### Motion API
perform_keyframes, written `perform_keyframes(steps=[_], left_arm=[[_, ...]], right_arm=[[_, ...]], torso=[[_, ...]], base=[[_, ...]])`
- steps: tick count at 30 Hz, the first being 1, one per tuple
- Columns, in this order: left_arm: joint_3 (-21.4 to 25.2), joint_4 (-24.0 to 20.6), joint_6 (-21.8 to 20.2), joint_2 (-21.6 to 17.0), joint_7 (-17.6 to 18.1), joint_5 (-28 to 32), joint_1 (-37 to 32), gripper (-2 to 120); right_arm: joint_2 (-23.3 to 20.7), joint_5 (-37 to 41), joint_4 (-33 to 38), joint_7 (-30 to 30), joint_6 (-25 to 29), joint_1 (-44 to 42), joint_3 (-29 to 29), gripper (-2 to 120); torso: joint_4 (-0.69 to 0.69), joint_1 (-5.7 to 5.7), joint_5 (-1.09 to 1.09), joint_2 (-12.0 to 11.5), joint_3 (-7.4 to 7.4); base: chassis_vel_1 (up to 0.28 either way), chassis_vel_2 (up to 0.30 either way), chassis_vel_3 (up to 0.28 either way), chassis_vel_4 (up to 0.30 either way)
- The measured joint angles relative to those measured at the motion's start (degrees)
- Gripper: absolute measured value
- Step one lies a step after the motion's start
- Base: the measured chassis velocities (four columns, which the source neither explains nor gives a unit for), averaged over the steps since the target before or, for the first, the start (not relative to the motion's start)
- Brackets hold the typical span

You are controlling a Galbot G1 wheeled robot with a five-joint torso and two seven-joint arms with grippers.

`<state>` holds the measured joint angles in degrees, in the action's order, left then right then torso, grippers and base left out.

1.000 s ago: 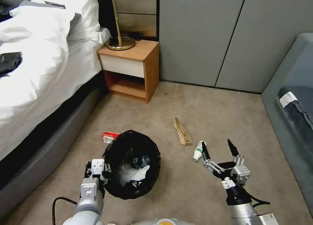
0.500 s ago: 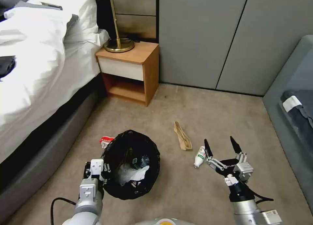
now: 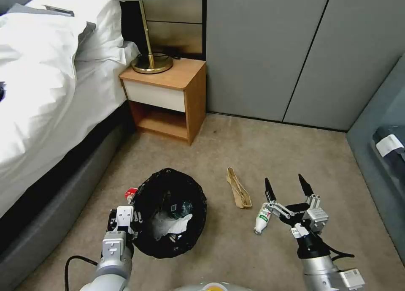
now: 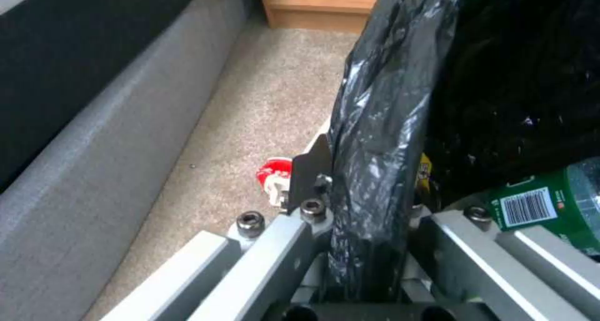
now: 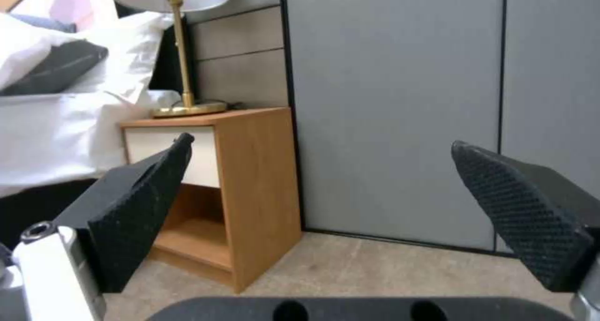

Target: Pick up the trash bin, then pick up the garbage from the floor and place it into the trash bin.

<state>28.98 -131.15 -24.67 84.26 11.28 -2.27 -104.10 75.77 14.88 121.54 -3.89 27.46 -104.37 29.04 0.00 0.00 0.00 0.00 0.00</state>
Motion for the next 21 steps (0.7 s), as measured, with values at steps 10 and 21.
perform_keyframes(steps=[10, 21], left_arm=[[-0.1, 0.1, 0.0, 0.0, 0.0, 0.0, 0.1, 1], [-0.1, 0.2, 0.0, 0.1, 0.0, -0.1, 0.1, 1]], right_arm=[[-2.1, 0.4, 1.2, 9.7, -14.8, 3.1, -0.6, 100], [-7.2, 16.3, -4.0, 20.4, -50.6, 16.0, -3.7, 100]], torso=[[0.00, 0.00, 0.00, 0.0, 0.00], [0.00, 0.00, 0.01, 0.0, 0.00]], base=[[0.000, 0.000, 0.000, 0.000], [0.000, 0.000, 0.000, 0.000]])
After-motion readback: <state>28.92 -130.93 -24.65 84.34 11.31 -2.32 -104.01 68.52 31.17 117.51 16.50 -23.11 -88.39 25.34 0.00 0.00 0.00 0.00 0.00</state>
